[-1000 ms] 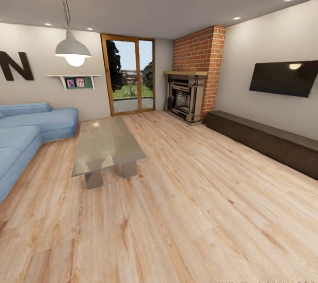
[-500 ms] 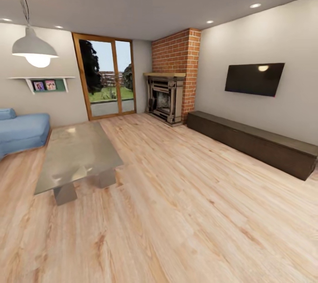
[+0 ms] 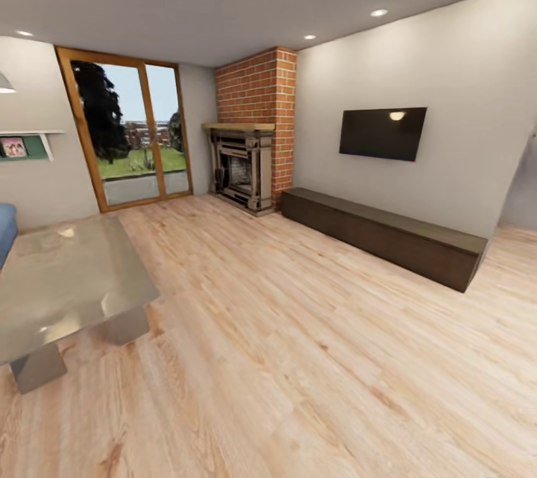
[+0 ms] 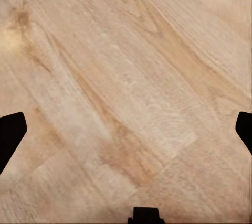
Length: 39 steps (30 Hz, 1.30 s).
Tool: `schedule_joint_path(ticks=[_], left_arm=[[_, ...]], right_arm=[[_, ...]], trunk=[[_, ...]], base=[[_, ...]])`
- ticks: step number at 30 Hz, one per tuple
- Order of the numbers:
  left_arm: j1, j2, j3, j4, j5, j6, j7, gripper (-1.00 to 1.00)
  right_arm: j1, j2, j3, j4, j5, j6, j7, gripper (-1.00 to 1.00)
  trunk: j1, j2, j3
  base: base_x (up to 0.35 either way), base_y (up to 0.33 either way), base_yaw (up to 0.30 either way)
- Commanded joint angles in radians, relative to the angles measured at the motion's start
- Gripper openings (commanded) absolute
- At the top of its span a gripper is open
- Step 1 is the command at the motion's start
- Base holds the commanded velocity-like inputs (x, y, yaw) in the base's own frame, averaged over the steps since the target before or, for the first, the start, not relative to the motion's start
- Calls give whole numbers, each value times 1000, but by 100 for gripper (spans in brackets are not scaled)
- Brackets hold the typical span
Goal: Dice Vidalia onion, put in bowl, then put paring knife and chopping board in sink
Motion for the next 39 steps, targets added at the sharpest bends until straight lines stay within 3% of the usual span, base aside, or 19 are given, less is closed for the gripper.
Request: schedule_joint_path(ticks=[1, 39], left_arm=[[0, 0, 1, 0, 0, -3, 0, 100], [0, 0, 0, 0, 0, -3, 0, 100]], right_arm=[[0, 0, 1, 0, 0, -2, 0, 100], [0, 0, 1, 0, 1, -1, 0, 100]], trunk=[[1, 0, -1], [1, 0, -23]], base=[[288, -157, -282], [288, -157, -270]])
